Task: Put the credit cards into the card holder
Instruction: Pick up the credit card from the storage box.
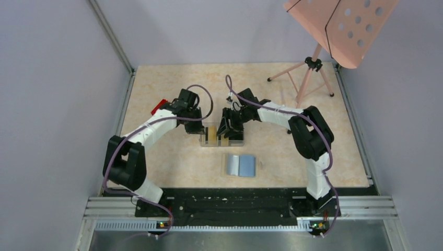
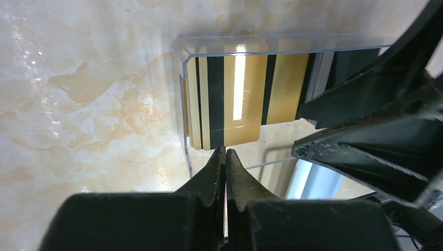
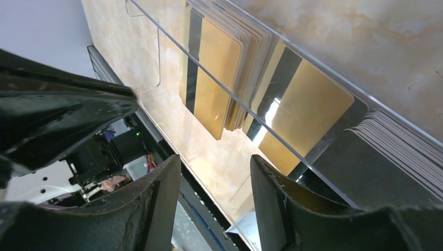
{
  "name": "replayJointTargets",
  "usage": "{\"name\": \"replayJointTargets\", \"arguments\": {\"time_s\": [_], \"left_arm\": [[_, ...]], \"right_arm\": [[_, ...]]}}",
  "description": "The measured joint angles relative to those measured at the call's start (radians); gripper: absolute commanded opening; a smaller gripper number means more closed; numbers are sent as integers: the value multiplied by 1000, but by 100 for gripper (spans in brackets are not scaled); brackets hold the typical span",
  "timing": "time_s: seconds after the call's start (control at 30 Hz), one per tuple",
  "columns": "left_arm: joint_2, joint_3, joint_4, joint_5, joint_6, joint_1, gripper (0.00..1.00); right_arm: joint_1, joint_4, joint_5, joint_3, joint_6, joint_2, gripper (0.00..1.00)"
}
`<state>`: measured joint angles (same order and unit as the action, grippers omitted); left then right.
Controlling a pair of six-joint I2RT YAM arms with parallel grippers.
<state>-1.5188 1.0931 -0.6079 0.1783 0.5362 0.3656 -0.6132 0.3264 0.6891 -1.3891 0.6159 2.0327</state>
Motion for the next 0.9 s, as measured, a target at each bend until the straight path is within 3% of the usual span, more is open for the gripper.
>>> {"name": "replayJointTargets", "arguments": {"time_s": [0.3, 0.6, 0.9], "left_arm": [[-193, 148, -135, -134, -67, 91, 0], [-215, 177, -211, -253, -84, 134, 0], [-273, 179, -210, -258, -94, 149, 0]], "right_arm": [[-11, -24, -14, -21, 25, 19, 49], [-51, -32, -97, -29, 16, 24, 47], [-87, -30, -159, -40, 4, 39, 45]]}}
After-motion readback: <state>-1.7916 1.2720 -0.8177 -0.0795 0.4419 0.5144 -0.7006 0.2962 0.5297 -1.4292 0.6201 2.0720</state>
